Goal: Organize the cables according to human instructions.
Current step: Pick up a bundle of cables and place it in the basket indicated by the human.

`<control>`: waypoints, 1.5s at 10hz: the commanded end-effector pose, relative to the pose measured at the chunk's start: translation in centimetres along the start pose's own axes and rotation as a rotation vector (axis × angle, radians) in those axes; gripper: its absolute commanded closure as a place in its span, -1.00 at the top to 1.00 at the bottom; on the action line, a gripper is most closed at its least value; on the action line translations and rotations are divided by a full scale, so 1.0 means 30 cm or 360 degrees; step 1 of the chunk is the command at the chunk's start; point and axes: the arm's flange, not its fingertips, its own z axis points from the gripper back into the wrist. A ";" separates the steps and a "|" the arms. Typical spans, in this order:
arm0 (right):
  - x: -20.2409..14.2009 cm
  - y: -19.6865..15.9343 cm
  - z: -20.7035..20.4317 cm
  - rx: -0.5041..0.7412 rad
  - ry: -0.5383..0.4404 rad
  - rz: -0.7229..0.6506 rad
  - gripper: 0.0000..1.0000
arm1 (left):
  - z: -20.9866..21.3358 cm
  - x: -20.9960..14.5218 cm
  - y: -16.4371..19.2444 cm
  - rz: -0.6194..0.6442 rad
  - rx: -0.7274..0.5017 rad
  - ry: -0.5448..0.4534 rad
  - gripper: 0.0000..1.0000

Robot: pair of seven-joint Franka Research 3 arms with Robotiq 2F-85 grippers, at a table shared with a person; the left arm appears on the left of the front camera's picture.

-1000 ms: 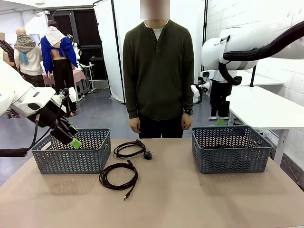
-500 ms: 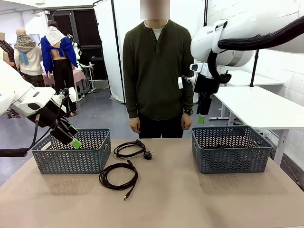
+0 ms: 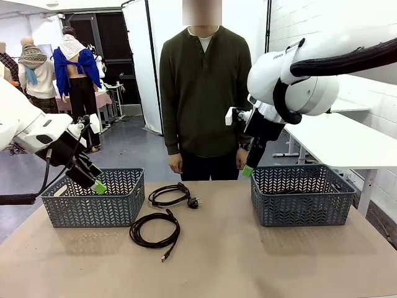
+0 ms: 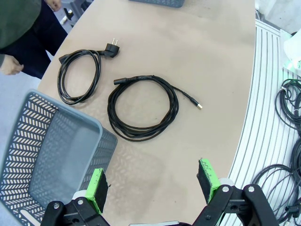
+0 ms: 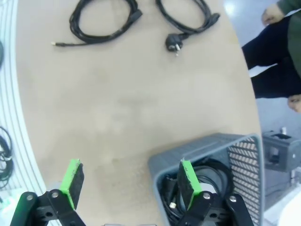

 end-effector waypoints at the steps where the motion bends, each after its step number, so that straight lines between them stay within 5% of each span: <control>1: -0.027 0.071 -0.046 0.0014 -0.0082 -0.0003 1.00 | 0.001 -0.008 0.013 -0.0019 -0.0026 -0.0027 1.00; 6: -0.036 0.161 -0.121 0.0105 -0.0037 0.0055 1.00 | 0.001 -0.008 0.013 -0.0019 -0.0026 -0.0027 1.00; 15: -0.023 0.136 -0.106 0.0096 -0.0025 -0.0009 1.00 | 0.001 -0.008 0.013 -0.0019 -0.0026 -0.0027 1.00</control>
